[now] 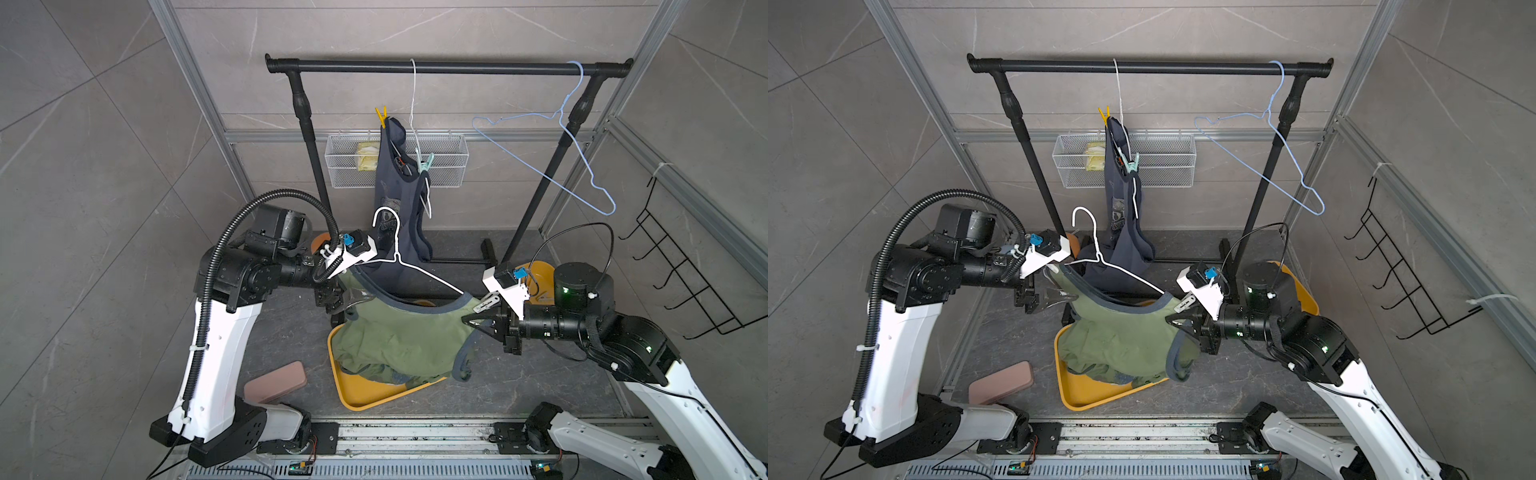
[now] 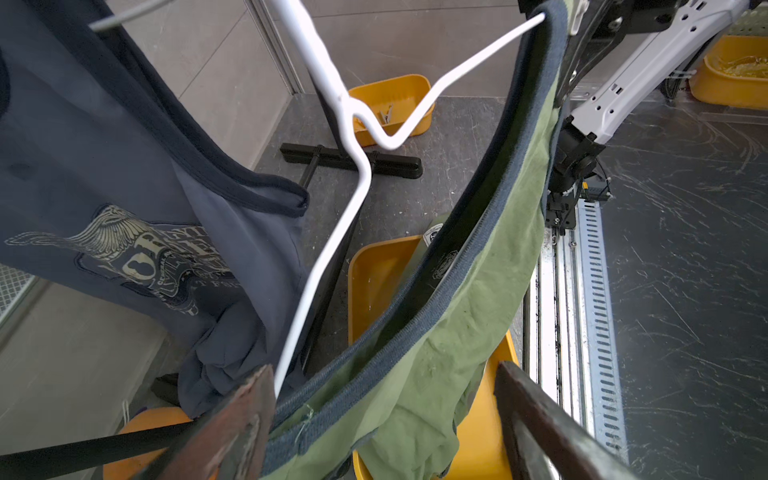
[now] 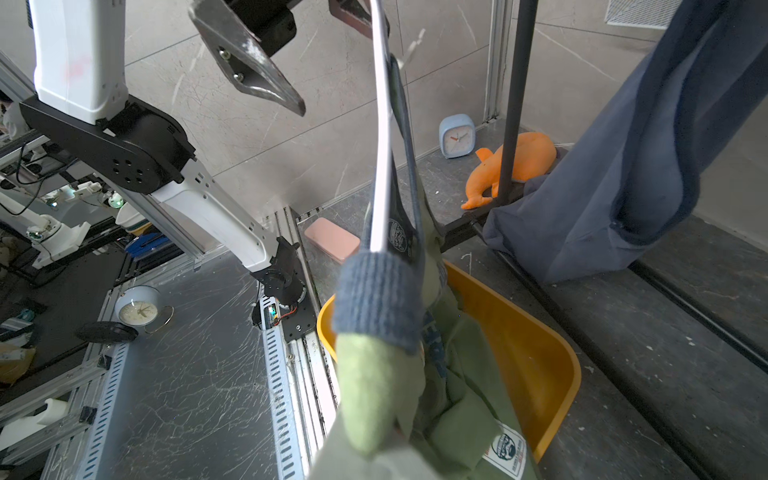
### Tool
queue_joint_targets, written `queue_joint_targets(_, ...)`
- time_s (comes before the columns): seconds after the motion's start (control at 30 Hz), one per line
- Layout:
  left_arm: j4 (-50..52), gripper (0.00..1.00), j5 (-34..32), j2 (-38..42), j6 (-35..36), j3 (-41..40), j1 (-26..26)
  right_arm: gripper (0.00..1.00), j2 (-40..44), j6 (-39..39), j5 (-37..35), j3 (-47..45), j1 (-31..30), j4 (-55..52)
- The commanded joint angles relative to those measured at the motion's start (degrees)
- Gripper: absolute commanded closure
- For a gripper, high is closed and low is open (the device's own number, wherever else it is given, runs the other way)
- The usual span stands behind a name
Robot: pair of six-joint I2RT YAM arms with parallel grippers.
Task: Remove the clothespins securing tank tops to the hanger
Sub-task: Place the tank top into the storage box, then remove the clothespin from the hanger.
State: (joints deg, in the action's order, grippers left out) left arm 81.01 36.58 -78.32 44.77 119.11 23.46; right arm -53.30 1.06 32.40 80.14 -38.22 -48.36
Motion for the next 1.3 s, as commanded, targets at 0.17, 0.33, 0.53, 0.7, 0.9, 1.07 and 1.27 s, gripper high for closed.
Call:
queue_joint_targets(0.17, -1.57, 0.20, 0.19, 2.80, 2.03, -1.41, -0.27, 1.00, -1.54, -0.12, 2.80, 2.82, -1.15, 2.56)
queue_joint_targets(0.33, -1.65, 0.16, -2.32, 3.22, 2.29, 0.34, -0.35, 1.00, -1.70, -0.03, 2.40, 3.42, -1.99, 1.89)
queue_joint_targets(0.53, -0.74, 0.21, 1.53, 2.74, 2.71, 0.07, -0.35, 1.00, -1.48, 0.11, 1.97, 4.50, -2.63, 1.35)
queue_joint_targets(0.7, 0.98, 0.39, 4.39, 2.67, 3.96, -1.72, -0.35, 1.00, -1.45, 0.10, 1.74, 4.50, -2.78, 1.86)
queue_joint_targets(0.9, 0.89, 0.73, 4.54, 3.22, 3.45, -2.47, -0.35, 1.00, -2.76, 0.58, -0.39, 3.73, -2.83, 2.22)
queue_joint_targets(1.07, 0.90, 1.00, 3.98, 4.43, 3.29, -3.67, -0.35, 1.00, -4.34, 0.61, -2.38, 3.16, -2.92, 2.97)
queue_joint_targets(1.27, -0.67, 1.00, -5.27, 6.86, 3.20, -7.16, -0.35, 0.56, -7.24, 0.25, -9.24, 3.12, -2.91, 3.20)
